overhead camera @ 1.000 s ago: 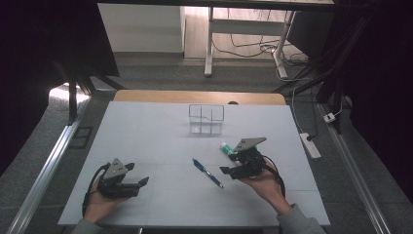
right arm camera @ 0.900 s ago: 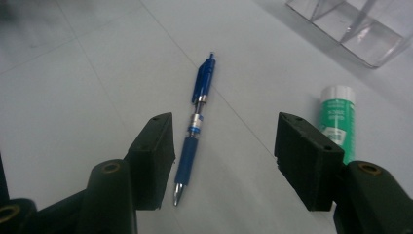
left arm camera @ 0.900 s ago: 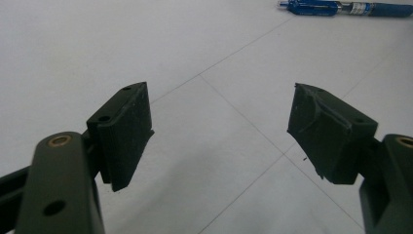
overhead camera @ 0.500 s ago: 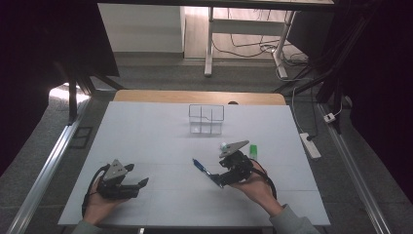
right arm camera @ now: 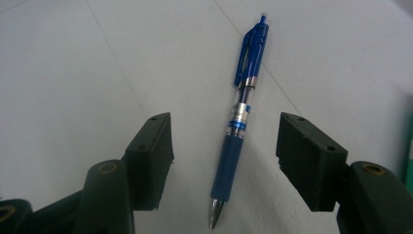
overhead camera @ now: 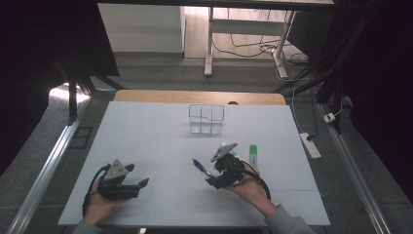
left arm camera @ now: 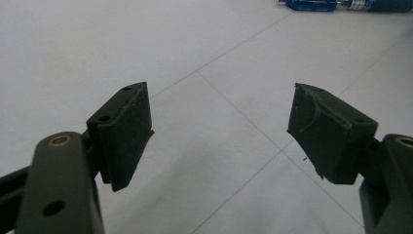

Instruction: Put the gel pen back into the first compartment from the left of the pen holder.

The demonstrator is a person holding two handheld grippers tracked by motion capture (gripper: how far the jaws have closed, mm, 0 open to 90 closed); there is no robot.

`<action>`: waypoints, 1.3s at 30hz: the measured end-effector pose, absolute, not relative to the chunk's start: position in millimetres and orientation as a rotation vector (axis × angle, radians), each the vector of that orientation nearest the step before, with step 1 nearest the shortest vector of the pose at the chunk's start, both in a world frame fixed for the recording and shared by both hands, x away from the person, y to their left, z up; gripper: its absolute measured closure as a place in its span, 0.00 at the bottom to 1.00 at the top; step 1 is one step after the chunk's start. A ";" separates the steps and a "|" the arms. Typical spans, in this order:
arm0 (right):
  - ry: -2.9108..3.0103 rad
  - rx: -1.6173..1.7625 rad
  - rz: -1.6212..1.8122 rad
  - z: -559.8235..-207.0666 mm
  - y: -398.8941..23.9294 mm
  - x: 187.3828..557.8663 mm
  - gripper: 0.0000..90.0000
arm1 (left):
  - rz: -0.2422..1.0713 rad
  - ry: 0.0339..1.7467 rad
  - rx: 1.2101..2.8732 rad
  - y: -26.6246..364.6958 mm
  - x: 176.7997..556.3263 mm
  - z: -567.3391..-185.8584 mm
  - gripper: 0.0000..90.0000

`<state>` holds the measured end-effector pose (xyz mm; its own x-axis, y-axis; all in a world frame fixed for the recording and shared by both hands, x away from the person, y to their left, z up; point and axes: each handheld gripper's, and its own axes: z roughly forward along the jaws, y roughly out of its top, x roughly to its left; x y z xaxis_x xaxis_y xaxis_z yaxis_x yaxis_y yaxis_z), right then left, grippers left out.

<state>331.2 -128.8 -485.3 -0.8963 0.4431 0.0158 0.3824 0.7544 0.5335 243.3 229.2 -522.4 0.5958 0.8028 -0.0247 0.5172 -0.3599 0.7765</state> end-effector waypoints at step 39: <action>2.856 0.637 0.521 -500.1 -109.6 340.2 0.88 | 0.478 1.041 2.063 228.6 245.2 -524.6 0.27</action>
